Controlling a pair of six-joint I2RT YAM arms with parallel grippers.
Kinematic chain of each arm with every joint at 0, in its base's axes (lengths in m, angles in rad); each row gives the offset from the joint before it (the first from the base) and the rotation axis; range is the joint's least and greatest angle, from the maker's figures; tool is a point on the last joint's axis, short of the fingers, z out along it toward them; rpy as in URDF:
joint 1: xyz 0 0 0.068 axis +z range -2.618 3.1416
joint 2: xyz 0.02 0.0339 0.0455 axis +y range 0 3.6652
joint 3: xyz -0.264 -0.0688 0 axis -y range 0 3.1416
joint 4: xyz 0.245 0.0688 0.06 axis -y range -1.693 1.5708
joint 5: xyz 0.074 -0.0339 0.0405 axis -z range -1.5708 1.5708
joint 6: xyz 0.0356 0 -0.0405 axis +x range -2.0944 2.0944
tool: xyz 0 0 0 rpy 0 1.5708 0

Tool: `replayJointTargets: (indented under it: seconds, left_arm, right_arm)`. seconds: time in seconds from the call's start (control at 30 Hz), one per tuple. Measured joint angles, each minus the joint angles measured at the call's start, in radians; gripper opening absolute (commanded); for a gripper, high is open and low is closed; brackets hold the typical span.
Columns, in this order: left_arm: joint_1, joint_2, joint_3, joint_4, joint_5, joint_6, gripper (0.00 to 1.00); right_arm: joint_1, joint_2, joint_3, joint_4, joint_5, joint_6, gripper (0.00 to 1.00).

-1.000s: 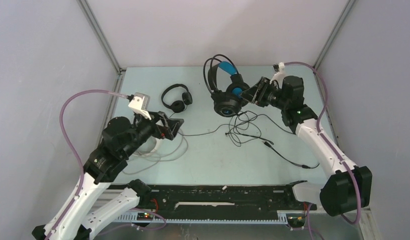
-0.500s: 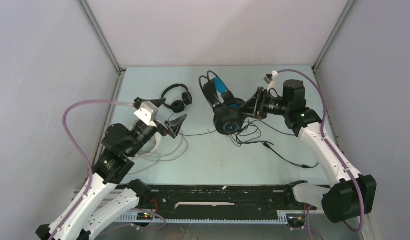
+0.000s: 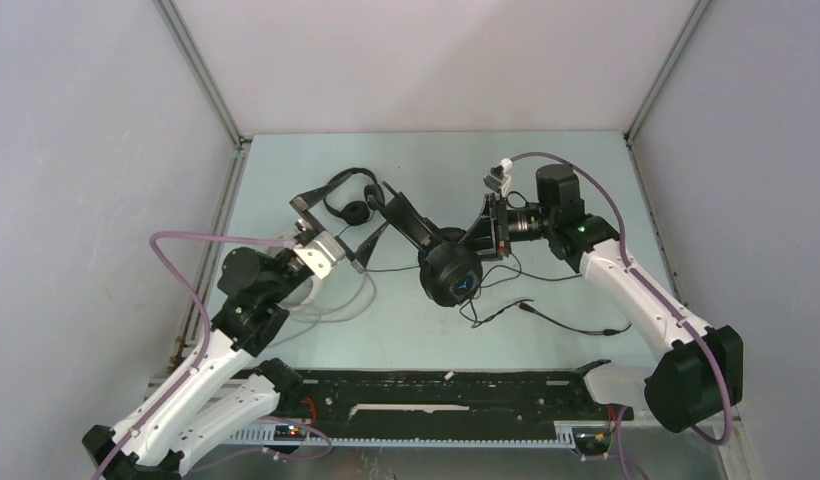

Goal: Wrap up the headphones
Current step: Pick up the headphones from the center of the board.

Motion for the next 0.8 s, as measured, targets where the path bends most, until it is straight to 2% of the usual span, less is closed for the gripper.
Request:
replayJointTargets:
  seconds: [0.3, 0.53, 0.8]
  left_arm:
    - [0.0, 0.021, 0.0, -0.098, 0.111, 0.046, 1.0]
    - [0.0, 0.053, 0.0, -0.062, 0.109, 0.047, 1.0]
    - [0.0, 0.066, 0.001, -0.032, 0.132, 0.047, 0.87]
  right_arm:
    - [0.012, 0.057, 0.0, 0.003, -0.006, 0.019, 0.38]
    - [0.048, 0.066, 0.0, 0.022, -0.011, 0.031, 0.38]
    - [0.069, 0.066, 0.0, 0.016, -0.011, 0.037, 0.38]
